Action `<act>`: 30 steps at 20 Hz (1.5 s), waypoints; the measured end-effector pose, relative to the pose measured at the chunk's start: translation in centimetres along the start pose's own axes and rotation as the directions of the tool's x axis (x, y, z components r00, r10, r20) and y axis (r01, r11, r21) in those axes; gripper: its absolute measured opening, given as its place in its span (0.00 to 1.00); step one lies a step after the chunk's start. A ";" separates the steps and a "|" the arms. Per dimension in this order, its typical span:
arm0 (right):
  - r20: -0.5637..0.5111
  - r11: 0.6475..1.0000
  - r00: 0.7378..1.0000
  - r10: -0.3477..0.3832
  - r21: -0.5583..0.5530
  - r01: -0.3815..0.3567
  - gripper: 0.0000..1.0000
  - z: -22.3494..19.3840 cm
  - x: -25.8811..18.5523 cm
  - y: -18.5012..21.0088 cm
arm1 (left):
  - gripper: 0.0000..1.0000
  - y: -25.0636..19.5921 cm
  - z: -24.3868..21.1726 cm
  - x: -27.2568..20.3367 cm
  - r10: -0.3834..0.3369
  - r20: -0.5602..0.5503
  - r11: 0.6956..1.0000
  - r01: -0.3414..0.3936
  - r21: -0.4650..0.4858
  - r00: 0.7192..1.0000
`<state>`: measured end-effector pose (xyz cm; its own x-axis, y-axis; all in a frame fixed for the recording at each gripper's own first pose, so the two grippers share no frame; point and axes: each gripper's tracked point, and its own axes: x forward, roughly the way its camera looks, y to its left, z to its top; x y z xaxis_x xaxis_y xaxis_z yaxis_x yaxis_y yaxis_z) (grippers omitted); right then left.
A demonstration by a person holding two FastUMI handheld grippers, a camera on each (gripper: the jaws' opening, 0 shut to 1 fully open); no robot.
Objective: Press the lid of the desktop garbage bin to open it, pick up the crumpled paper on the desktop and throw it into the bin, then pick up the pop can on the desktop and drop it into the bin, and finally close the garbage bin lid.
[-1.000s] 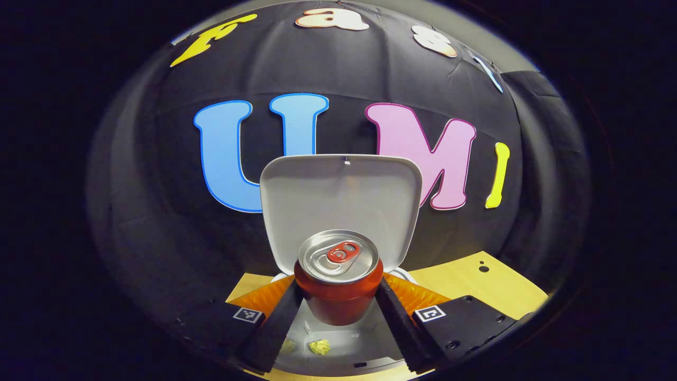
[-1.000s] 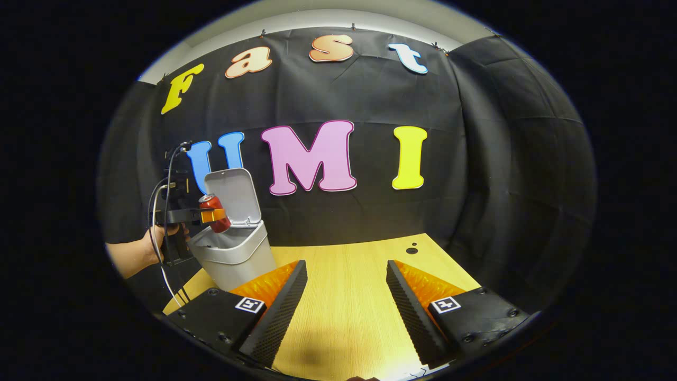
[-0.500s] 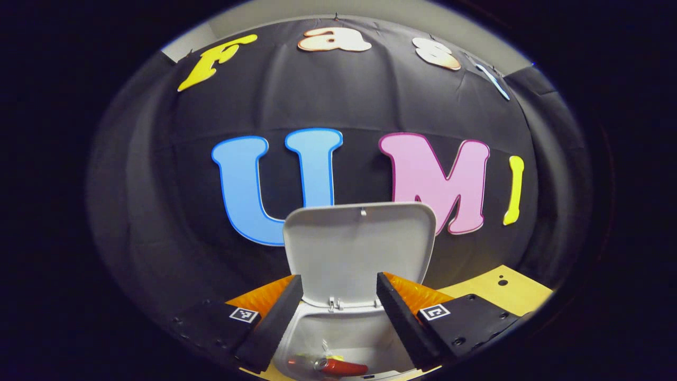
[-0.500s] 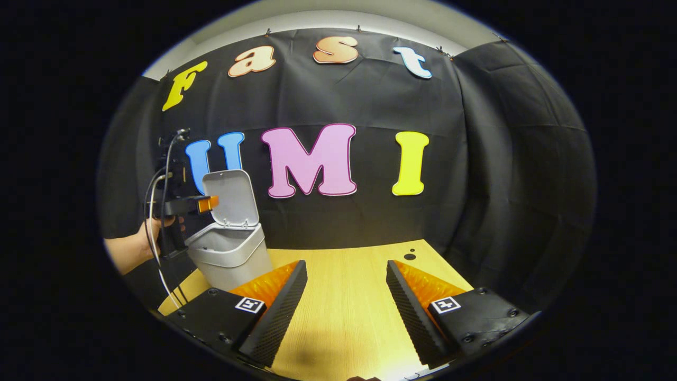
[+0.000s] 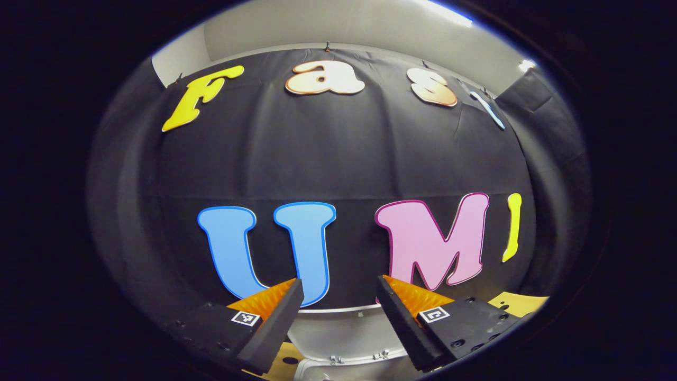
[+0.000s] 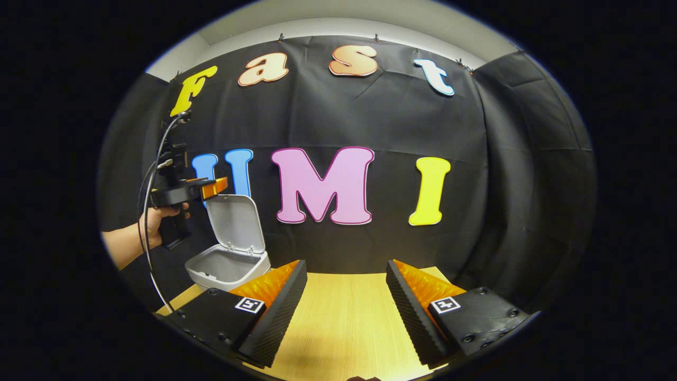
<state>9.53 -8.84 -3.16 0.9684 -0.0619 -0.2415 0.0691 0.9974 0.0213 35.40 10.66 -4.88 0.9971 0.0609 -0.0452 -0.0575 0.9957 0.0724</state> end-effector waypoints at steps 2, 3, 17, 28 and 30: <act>-0.022 1.000 1.000 0.006 -0.008 -0.006 0.98 -0.9 0.6 0.5 | 0.93 0.3 -1.6 1.8 0.004 -0.036 1.000 -0.003 0.023 0.999; -0.043 1.000 0.999 0.014 -0.008 -0.014 0.98 -1.7 0.6 0.7 | 0.93 0.4 -2.5 2.6 -0.001 -0.060 1.000 0.002 0.023 0.998; -0.163 0.997 0.985 0.053 0.056 -0.044 0.98 -7.4 -1.2 1.9 | 0.95 -1.8 -6.9 -7.6 -0.096 -0.298 0.991 0.063 -0.119 0.950; -0.217 1.000 0.976 0.019 0.023 -0.015 0.98 -10.2 -3.8 0.4 | 0.98 -3.5 -16.2 -15.8 -0.063 -0.418 0.992 0.010 -0.129 0.906; -0.233 1.000 0.972 0.021 0.025 -0.016 0.98 -10.8 -4.3 0.4 | 0.98 -3.9 -17.3 -16.4 -0.058 -0.429 0.998 0.041 -0.050 0.902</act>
<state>2.86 -7.75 -12.58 0.8873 -0.0301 -0.4601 0.0595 0.9970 0.0495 18.37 7.02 -21.60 0.8812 0.0265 -0.4721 -0.0189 0.9996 0.0208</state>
